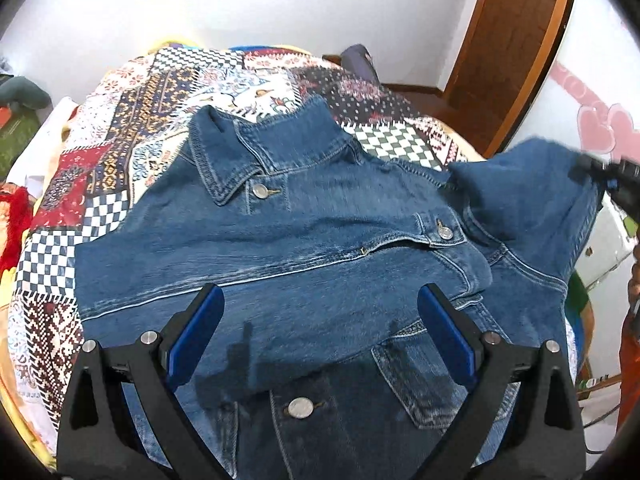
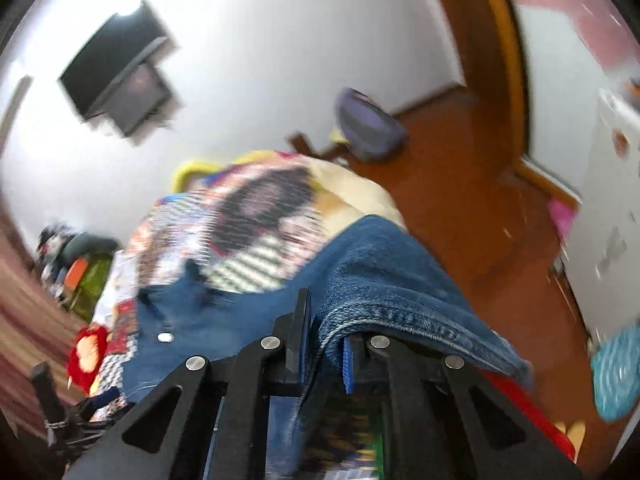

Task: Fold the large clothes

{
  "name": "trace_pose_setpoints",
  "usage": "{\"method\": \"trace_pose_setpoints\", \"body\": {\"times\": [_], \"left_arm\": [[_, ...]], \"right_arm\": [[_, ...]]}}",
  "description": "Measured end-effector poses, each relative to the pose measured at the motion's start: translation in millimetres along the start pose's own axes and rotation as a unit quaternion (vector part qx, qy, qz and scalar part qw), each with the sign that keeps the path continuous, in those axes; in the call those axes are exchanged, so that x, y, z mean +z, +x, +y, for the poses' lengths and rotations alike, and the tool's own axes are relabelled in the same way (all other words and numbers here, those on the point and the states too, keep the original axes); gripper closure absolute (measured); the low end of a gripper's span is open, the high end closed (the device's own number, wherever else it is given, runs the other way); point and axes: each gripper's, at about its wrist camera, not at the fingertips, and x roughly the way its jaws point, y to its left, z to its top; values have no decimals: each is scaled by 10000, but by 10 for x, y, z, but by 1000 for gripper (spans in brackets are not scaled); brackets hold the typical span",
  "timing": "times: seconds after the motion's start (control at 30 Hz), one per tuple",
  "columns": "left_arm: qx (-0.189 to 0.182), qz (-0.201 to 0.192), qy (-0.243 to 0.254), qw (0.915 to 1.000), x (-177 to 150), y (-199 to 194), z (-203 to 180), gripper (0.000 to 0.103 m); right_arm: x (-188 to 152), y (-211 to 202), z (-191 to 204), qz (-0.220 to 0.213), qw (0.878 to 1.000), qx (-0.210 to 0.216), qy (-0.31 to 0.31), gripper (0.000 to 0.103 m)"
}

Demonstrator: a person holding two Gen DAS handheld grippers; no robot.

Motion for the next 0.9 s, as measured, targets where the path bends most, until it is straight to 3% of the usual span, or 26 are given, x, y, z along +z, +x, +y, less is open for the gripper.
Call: {"method": "trace_pose_setpoints", "body": {"times": [0.23, 0.33, 0.43, 0.67, 0.9], "left_arm": [[94, -325, -103, 9994, -97, -378, 192, 5], [230, -469, -124, 9986, -179, -544, 301, 5], [285, -512, -269, 9979, -270, -667, 441, 5], [458, -354, -512, 9970, -522, -792, 691, 5], [662, -199, -469, 9965, -658, -783, 647, 5]], "right_arm": [[66, 9, 1095, 3, 9941, 851, -679, 95], [-80, 189, 1514, 269, 9895, 1055, -952, 95], [-341, 483, 1834, 823, 9821, 1294, -1091, 95], [-1162, 1215, 2062, 2343, 9557, 1488, -976, 95], [-1622, 1319, 2037, 2988, 9317, 1045, -1783, 95]]}}
